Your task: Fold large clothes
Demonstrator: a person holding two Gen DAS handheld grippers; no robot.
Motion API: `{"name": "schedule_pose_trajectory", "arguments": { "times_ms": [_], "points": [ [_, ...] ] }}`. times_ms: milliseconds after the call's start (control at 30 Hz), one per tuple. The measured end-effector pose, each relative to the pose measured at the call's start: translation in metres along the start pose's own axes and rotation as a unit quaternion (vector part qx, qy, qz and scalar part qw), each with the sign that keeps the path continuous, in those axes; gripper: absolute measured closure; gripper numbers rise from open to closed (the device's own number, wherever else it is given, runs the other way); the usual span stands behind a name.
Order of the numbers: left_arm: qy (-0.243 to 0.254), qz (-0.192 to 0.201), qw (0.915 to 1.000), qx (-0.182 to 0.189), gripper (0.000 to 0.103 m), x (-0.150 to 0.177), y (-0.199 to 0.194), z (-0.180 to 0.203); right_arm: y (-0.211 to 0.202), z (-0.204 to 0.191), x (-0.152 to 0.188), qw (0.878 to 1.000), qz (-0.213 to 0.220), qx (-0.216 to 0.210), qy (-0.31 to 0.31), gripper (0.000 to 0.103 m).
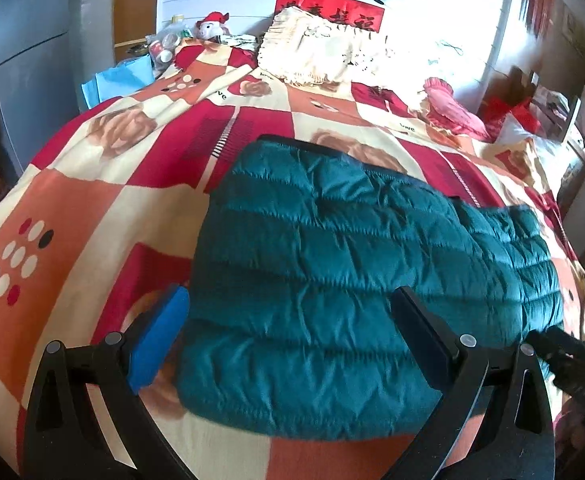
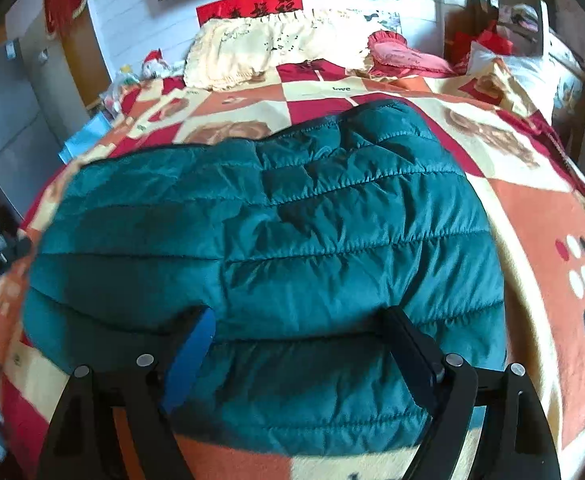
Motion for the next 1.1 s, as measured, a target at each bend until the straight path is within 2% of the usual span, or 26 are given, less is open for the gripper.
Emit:
{"name": "schedule_pose_trajectory", "arguments": {
  "times_ms": [233, 333, 400, 433, 600, 700, 833, 900, 967, 1100],
  "points": [
    [-0.004, -0.007, 1.0, -0.002, 0.001, 0.015, -0.006, -0.004, -0.022, 0.018, 0.011, 0.999, 0.019, 0.022, 0.021, 0.019],
    [-0.006, -0.014, 0.9999, -0.007, 0.001, 0.02, -0.004, -0.009, -0.014, 0.032, 0.012, 0.999, 0.01, 0.038, 0.033, 0.019],
    [-0.009, -0.021, 0.9997, -0.008, 0.001, 0.024, -0.003, -0.011, -0.001, 0.042, 0.015, 0.998, -0.012, 0.056, 0.039, 0.019],
    [-0.01, -0.023, 0.9996, -0.009, 0.001, 0.025, -0.002, -0.012, 0.005, 0.046, 0.017, 0.997, -0.022, 0.053, 0.043, 0.019],
    [-0.009, -0.027, 0.9995, -0.013, 0.001, 0.029, -0.001, -0.019, -0.004, 0.045, 0.017, 0.997, -0.02, 0.049, 0.047, 0.019],
    [-0.016, -0.031, 0.9993, -0.009, 0.001, 0.03, 0.0, -0.021, -0.016, 0.042, 0.017, 0.998, -0.006, 0.036, 0.055, 0.019],
    [-0.017, -0.032, 0.9993, -0.007, 0.001, 0.032, -0.001, -0.02, -0.024, 0.043, 0.014, 0.997, 0.012, 0.047, 0.053, 0.019],
    [-0.015, -0.034, 0.9993, -0.006, 0.001, 0.032, -0.002, -0.019, -0.017, 0.048, 0.015, 0.997, 0.002, 0.056, 0.055, 0.019],
    [-0.013, -0.034, 0.9993, -0.006, 0.001, 0.033, -0.002, -0.019, 0.001, 0.056, 0.02, 0.996, -0.03, 0.059, 0.063, 0.019],
    [-0.018, -0.034, 0.9993, -0.004, 0.001, 0.032, -0.002, -0.022, 0.0, 0.058, 0.02, 0.997, -0.03, 0.049, 0.06, 0.016]
  ]
}}
Point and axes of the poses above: each gripper's, at about its wrist camera, not at the fingertips, and y roughly the way its jaws point, z to its right, x to its underside, the point moved 3 cm from there along y, roughly the way its jaws point, and after that the axes turned 4 degrees about -x, right-handed, at the moved point
